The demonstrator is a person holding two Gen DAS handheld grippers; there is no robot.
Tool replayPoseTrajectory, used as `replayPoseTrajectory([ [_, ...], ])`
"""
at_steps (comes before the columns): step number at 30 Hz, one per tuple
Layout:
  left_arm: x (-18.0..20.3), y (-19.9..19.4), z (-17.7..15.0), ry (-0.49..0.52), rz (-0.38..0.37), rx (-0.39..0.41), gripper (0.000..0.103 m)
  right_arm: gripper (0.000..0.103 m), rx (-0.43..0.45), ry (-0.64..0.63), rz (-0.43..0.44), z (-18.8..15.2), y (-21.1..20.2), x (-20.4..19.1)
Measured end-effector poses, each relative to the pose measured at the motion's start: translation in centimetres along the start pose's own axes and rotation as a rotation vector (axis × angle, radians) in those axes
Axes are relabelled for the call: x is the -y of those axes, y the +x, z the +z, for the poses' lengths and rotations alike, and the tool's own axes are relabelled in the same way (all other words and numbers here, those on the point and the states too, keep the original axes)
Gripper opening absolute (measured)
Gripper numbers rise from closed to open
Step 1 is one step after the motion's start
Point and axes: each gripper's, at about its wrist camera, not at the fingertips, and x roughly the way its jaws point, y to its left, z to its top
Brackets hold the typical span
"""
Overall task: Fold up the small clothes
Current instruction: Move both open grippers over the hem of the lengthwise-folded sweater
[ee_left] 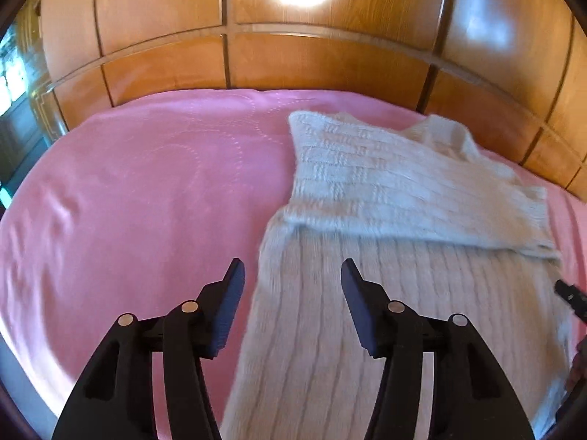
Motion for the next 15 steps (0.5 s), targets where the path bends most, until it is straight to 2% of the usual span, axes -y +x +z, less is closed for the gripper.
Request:
replayPoseTrajectory([
  [6, -0.3, -3.8, -3.2, 0.008, -0.01, 0.023, 0.054, 0.095, -0.044, -0.008, 0.043, -3.7, -1.7, 1.3],
  [15, -1.0, -5.7, -7.0, 0.022, -0.001, 0.001, 0.054, 0.095, -0.065, 0.012, 0.119, -8.1, -4.1, 2.2],
])
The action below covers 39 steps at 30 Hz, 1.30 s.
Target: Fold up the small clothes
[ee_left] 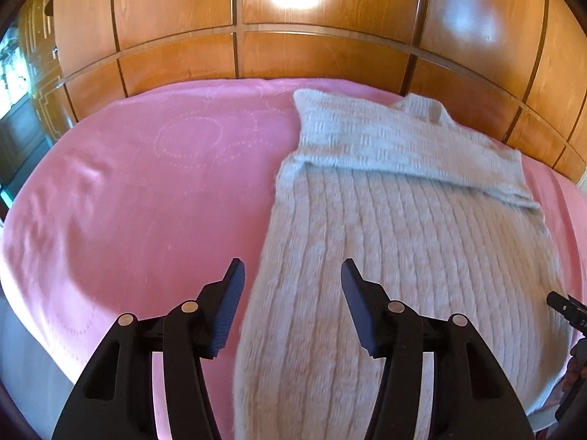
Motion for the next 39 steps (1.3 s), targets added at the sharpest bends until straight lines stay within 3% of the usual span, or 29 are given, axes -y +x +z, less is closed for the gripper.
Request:
replayPoseTrajectory([
  [16, -1.4, -0.6, -4.6, -0.003, 0.02, -0.061, 0.054, 0.095, -0.053, 0.019, 0.094, -4.0, -2.9, 0.8],
  [19, -1.8, -0.7, -5.7, -0.006, 0.023, -0.081, 0.054, 0.091, -0.069, 0.018, 0.111, -4.7, -3.4, 1.1],
  [25, -4.4, -1.8, -8.2, -0.096, -0.087, -0.144, 0.054, 0.062, -0.118, 0.027, 0.146, -5.9, -4.1, 2.0],
  [29, -5.3, -2.3, -9.9, -0.129, -0.229, -0.186, 0.052, 0.044, -0.155, 0.027, 0.172, -6.7, -4.2, 2.5],
  [31, -5.2, -2.2, -10.2, -0.118, -0.284, -0.21, 0.023, 0.038, -0.17, 0.022, 0.182, -6.9, -4.1, 2.4],
  [35, -4.1, -2.5, -10.4, -0.052, -0.336, -0.221, 0.011, 0.018, -0.188, 0.009, 0.201, -6.7, -4.0, 2.3],
  [39, -4.8, -3.2, -9.5, -0.082, -0.404, -0.204, 0.008, 0.012, -0.197, -0.018, 0.24, -6.2, -4.6, 1.7],
])
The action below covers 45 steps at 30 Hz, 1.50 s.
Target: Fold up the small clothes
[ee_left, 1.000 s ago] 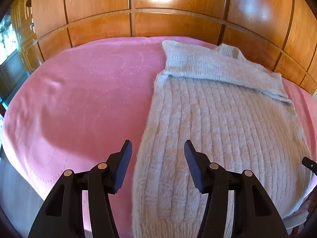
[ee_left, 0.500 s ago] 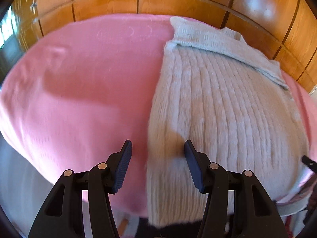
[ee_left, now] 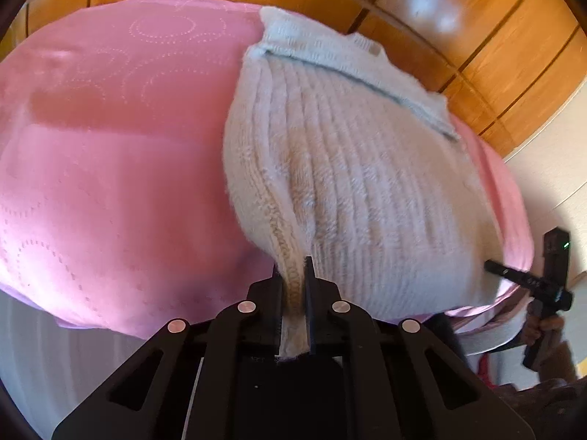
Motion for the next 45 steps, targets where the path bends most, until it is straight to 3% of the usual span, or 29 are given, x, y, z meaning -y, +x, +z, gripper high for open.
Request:
replayPoseTrajectory([
  [7, -0.7, -3.0, 3.4, -0.087, -0.19, 0.101, 0.006, 0.01, 0.105, 0.013, 0.141, 3.4, -2.0, -1.9],
  [12, 0.0, -2.4, 7.4, -0.1, -0.238, 0.154, 0.006, 0.007, 0.185, 0.067, 0.18, 7.8, -1.7, -1.5],
  [20, -1.4, 3.0, 14.9, -0.174, -0.155, 0.14, 0.006, 0.007, 0.226, 0.214, 0.096, 15.1, 1.3, 2.0],
  [27, -3.3, 7.2, 20.5, -0.253, -0.045, 0.117, 0.006, 0.01, 0.23, 0.27, 0.063, 18.4, 3.3, 5.1],
  [28, -3.6, 7.4, 20.8, -0.261, -0.038, 0.113, 0.015, 0.016, 0.237, 0.274, 0.069, 18.4, 3.3, 5.2],
  [29, -3.8, 7.6, 20.9, -0.269, -0.033, 0.104, 0.027, 0.046, 0.244, 0.28, 0.073, 18.4, 3.2, 5.3],
  [30, -4.3, 7.4, 20.9, -0.284, -0.008, 0.106, 0.058, 0.077, 0.268, 0.289, 0.081, 18.1, 2.8, 5.5],
  [31, -4.6, 6.9, 20.7, -0.294, 0.004, 0.13, 0.074, 0.081, 0.296, 0.294, 0.08, 17.9, 2.2, 5.6],
  [33, -5.4, 5.8, 19.8, -0.292, 0.022, 0.17, 0.074, 0.081, 0.314, 0.293, 0.09, 17.1, 1.2, 5.9],
  [36, -6.5, 5.2, 17.9, -0.265, 0.001, 0.145, 0.074, 0.083, 0.314, 0.283, 0.065, 15.2, 0.6, 6.2],
  [40, -6.1, 5.1, 14.2, -0.155, -0.01, 0.101, 0.074, 0.083, 0.251, 0.206, -0.004, 12.2, 1.5, 5.6],
  [43, -5.2, 6.0, 12.4, -0.095, -0.008, 0.067, 0.074, 0.077, 0.216, 0.145, -0.053, 11.4, 3.1, 4.6],
  [45, -4.1, 6.4, 11.6, -0.06, 0.023, 0.087, 0.074, 0.066, 0.223, 0.112, -0.096, 11.6, 4.0, 3.7],
])
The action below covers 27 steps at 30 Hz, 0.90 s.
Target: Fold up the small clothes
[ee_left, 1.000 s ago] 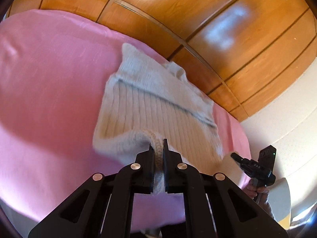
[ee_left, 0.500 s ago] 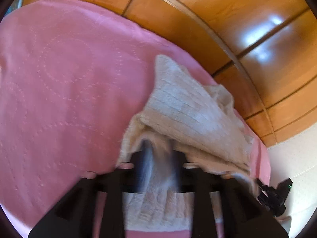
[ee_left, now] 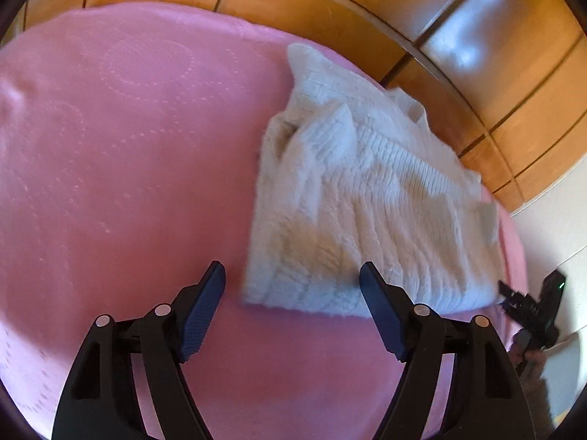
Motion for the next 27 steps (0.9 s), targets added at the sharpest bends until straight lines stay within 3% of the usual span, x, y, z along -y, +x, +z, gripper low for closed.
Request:
replayPoseTrajectory([
  [2, 1.0, 0.6, -0.2, 0.042, 0.022, -0.005, 0.059, 0.055, -0.006, -0.006, -0.02, 0.2, 0.5, -0.5],
  [4, 1.2, 1.0, -0.3, 0.044, 0.06, -0.018, 0.027, 0.033, -0.013, -0.006, -0.024, 0.4, 0.4, -0.9],
  [6, 1.2, 0.8, -0.3, 0.023, 0.026, -0.028, 0.02, 0.023, -0.007, -0.013, -0.03, 0.3, -0.1, -1.4],
  [11, 2.0, -0.9, -1.0, 0.051, 0.043, -0.012, 0.016, 0.018, 0.035, -0.01, -0.03, -0.5, -1.6, -2.6],
  [16, 1.3, -3.8, -2.7, 0.016, -0.001, -0.005, 0.015, 0.016, 0.05, -0.001, 0.026, -2.1, -4.6, -2.8],
  [27, -1.2, -9.3, -9.6, -0.06, -0.043, -0.092, 0.018, 0.017, -0.066, -0.011, 0.039, -9.0, -8.9, -1.2],
])
